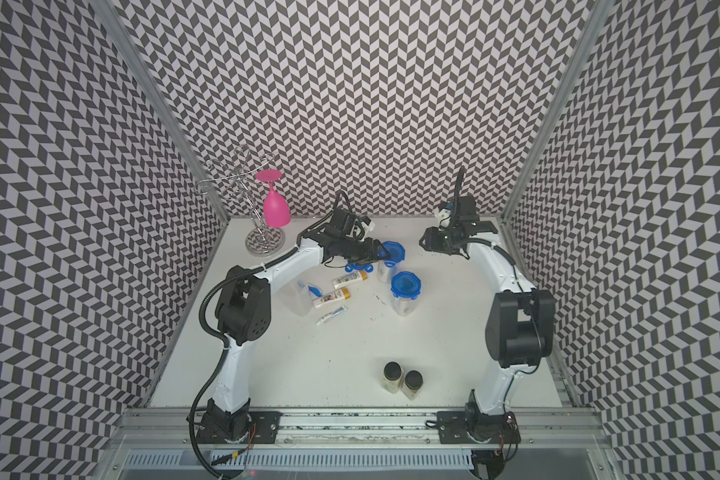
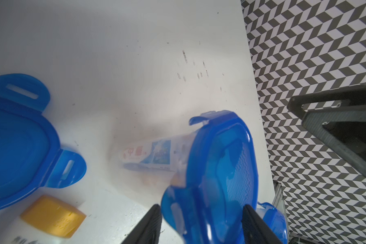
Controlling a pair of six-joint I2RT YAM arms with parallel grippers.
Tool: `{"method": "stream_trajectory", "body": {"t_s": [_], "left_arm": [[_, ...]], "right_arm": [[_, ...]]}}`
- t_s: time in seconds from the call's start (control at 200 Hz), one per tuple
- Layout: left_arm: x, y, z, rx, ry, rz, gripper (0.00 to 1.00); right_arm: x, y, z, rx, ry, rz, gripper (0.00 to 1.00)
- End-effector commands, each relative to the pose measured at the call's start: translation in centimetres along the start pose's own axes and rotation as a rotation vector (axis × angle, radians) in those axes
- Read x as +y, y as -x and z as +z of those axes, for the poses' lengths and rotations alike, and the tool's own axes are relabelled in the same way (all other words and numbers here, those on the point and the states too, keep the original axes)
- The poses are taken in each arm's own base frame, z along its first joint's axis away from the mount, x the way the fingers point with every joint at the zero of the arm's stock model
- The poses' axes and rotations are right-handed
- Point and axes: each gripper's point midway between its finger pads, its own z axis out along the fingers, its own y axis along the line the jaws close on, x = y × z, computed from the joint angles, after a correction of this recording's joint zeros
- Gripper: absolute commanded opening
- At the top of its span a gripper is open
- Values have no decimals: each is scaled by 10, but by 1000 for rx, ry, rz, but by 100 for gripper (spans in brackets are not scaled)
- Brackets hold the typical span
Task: Pack away toiletry kits
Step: Adjust the container at the center of the board.
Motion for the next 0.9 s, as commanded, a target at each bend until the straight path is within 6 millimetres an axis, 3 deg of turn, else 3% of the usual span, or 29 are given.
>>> {"method": "stream_trajectory", "body": {"t_s": [0.0,0.205,0.361,0.481,0.616,0.701,0.786,0.896], "left_arm": [[8,0,-15,-20,51,7,65],[2,11,-28,-30,32,36,76],[-7,21,-63,-64,60,89,87],[-5,16,-92,-59,126,187,90],[29,-9,-101,7,208,296,90],[64,-19,-96,46,322,335,90],[96,-27,-87,89,384,322,91],[113,-31,-71,129,433,358,90]], "right_arm": [[15,18,-3,-49,26,-37,51],[29,23,-4,-54,25,-70,63],[38,31,-10,-79,21,-93,76],[46,34,-13,-98,23,-115,83],[54,34,-15,-94,24,-141,88],[61,30,-13,-93,45,-134,95],[81,23,-8,-80,96,-135,97],[101,18,-9,-75,122,-170,98]]}}
